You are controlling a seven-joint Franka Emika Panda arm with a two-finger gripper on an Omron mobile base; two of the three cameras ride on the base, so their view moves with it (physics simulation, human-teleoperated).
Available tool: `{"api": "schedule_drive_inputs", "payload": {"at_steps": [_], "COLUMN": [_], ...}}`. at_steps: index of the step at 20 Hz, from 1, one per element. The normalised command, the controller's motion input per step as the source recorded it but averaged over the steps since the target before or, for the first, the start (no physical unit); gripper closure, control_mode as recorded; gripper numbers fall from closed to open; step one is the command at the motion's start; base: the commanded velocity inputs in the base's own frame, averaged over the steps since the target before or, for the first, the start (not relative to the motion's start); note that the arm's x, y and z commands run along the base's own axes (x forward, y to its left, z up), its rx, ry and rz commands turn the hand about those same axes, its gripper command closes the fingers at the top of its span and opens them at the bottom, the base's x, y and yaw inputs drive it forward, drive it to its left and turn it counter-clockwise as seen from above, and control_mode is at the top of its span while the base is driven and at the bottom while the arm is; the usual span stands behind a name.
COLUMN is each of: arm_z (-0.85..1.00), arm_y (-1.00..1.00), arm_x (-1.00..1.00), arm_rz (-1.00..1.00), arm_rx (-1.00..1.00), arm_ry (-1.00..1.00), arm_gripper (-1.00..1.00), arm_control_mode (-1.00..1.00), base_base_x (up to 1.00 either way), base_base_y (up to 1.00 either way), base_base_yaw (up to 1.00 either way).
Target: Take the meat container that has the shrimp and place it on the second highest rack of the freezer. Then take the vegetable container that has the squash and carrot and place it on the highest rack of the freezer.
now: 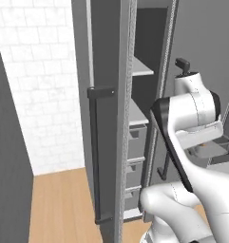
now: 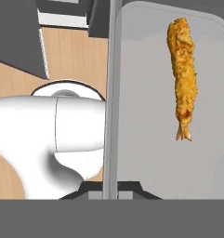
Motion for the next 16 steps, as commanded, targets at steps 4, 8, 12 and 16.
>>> {"api": "schedule_drive_inputs", "payload": {"at_steps": [4,8,12,16], "arm_z": [0.0,0.0,0.0,0.0], "arm_y": [0.0,0.0,0.0,0.0], "arm_x": [0.0,0.0,0.0,0.0], "arm_rz": [0.0,0.0,0.0,0.0], "arm_rx": [0.0,0.0,0.0,0.0], "arm_ry": [0.0,0.0,0.0,0.0], "arm_gripper": [1.0,1.0,1.0,1.0], "arm_control_mode": [1.0,1.0,1.0,1.0], "base_base_x": [0.35,-0.01,0.0,0.0], "base_base_y": [-0.14,-0.53,-0.51,-0.51], "base_base_yaw": [-0.05,0.1,0.11,0.12]}}
